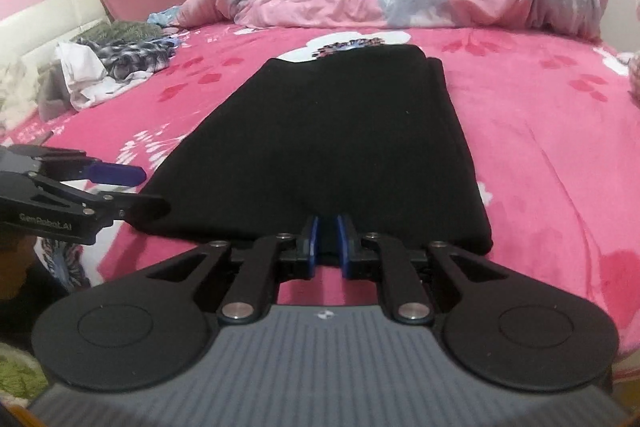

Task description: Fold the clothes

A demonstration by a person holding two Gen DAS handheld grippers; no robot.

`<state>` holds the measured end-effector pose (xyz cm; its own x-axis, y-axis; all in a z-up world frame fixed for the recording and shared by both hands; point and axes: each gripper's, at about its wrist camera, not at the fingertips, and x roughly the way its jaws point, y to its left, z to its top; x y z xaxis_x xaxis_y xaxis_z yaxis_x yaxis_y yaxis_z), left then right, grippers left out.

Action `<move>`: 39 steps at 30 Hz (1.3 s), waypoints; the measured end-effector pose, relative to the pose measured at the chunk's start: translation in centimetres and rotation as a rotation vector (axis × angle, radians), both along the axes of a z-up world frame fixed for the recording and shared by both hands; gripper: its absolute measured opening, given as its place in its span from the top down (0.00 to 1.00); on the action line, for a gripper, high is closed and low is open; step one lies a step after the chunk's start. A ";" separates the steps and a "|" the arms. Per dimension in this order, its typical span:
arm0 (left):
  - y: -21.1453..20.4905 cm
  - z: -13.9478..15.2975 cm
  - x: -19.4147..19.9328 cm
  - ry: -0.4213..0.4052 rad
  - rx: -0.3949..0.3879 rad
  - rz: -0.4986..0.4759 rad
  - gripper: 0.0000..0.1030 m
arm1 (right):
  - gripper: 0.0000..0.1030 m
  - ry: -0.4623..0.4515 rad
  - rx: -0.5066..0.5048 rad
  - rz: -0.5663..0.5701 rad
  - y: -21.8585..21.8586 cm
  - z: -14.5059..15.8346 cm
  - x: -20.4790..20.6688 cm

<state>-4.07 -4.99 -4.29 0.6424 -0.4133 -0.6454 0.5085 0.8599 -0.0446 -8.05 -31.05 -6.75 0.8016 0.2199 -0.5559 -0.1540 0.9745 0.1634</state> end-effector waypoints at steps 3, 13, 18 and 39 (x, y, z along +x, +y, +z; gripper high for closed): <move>0.1 0.0 -0.1 -0.001 0.000 0.004 0.34 | 0.91 0.013 0.026 0.000 -0.3 -0.1 0.2; 0.6 0.0 -0.9 0.001 0.000 0.016 0.32 | 0.91 0.009 0.030 0.008 -0.4 -0.3 0.2; 1.0 0.0 -1.4 -0.001 0.001 0.022 0.31 | 0.91 0.002 0.018 0.010 -0.3 -0.3 0.2; -0.9 4.4 -0.7 -0.164 -0.044 -0.074 0.57 | 0.90 -0.020 0.013 0.003 -0.2 0.1 -0.3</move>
